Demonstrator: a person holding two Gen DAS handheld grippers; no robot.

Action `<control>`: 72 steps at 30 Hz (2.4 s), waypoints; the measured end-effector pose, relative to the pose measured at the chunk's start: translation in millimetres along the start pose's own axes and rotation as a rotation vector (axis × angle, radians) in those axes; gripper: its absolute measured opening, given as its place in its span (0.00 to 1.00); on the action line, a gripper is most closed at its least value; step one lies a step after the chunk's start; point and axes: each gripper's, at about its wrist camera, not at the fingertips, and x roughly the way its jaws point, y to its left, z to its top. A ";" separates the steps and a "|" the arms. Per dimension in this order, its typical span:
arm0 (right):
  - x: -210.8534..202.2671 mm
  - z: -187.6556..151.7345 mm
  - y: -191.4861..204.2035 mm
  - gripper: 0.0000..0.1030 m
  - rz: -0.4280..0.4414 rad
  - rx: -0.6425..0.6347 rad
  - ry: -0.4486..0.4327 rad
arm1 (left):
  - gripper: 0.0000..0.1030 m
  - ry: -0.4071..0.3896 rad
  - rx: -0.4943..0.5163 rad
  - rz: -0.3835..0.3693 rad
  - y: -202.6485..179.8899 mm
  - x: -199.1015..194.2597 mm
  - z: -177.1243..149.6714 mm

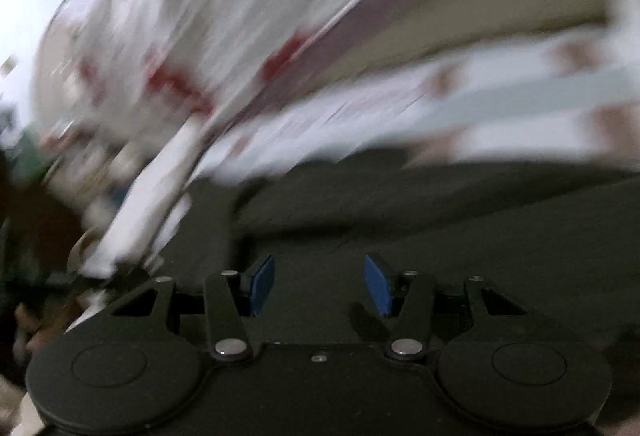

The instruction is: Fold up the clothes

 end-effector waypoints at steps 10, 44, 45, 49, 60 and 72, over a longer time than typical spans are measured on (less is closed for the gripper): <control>97.1 -14.8 99.3 0.54 0.196 -0.128 0.177 | 0.66 -0.006 0.081 -0.062 5.0 -24.3 -29.3; 155.9 -0.7 201.5 0.70 0.264 -0.451 0.447 | 0.00 -0.042 -0.072 0.021 57.1 6.2 -22.4; 163.0 -2.8 205.0 0.73 0.256 -0.452 0.460 | 0.00 -0.040 -0.082 0.025 60.5 9.4 -23.5; 188.2 -20.3 200.3 0.45 0.153 -0.532 0.493 | 0.00 -0.042 -0.129 0.010 67.7 15.0 -25.8; 102.6 1.1 197.8 0.13 0.033 -0.661 0.154 | 0.00 -0.106 -0.104 -0.027 74.4 10.4 -26.7; 64.0 83.5 222.4 0.13 -0.364 -0.825 0.004 | 0.02 -0.118 -0.238 0.035 140.5 17.2 -35.7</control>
